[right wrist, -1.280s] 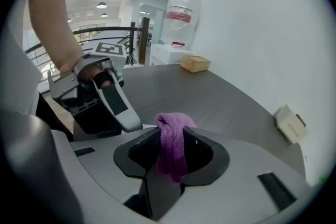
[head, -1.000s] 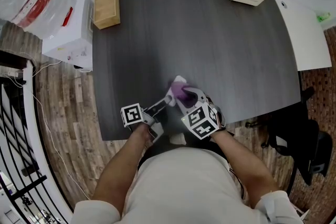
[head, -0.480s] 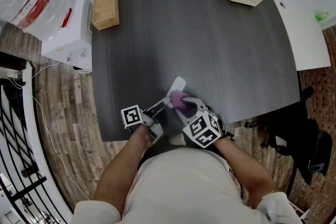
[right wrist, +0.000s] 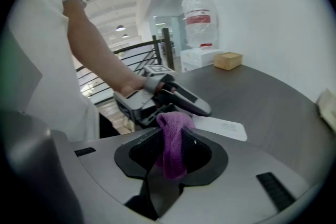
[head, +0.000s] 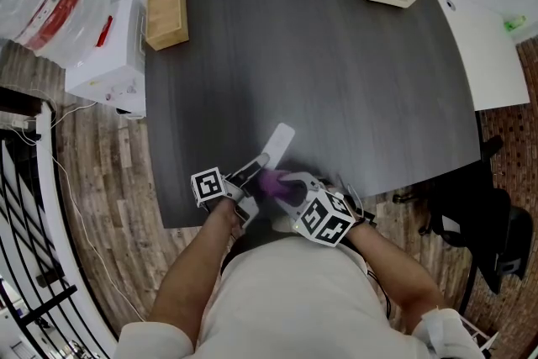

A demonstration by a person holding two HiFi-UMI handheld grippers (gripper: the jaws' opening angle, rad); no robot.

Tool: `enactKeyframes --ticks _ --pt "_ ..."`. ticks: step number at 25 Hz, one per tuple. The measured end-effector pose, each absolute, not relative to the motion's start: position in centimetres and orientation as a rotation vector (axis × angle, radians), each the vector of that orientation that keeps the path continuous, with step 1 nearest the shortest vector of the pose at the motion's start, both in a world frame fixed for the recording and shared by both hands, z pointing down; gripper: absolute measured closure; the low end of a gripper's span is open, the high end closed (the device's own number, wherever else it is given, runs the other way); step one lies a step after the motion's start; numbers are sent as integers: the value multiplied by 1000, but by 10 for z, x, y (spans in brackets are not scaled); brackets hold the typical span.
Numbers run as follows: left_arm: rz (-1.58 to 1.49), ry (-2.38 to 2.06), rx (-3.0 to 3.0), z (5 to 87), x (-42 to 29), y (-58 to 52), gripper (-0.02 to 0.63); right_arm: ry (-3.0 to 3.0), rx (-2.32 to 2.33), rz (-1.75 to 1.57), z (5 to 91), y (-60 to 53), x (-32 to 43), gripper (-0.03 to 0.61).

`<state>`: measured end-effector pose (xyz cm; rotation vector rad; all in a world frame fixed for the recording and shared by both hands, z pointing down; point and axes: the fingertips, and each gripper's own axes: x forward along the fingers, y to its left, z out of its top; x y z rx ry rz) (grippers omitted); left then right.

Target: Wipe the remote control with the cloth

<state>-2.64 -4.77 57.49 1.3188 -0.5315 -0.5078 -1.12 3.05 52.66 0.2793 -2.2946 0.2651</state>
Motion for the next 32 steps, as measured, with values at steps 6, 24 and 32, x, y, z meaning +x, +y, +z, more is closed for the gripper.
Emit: enactKeyframes --ticks 6,24,32 --pt "-470 -543 1301 579 -23 -48 502 -2380 304 362 495 19 -1 462" --pt "-409 -536 1276 585 -16 -44 518 -2122 719 318 554 -84 36 465" --pt "-395 -542 1282 586 -18 -43 518 -2228 554 416 543 -15 13 469"
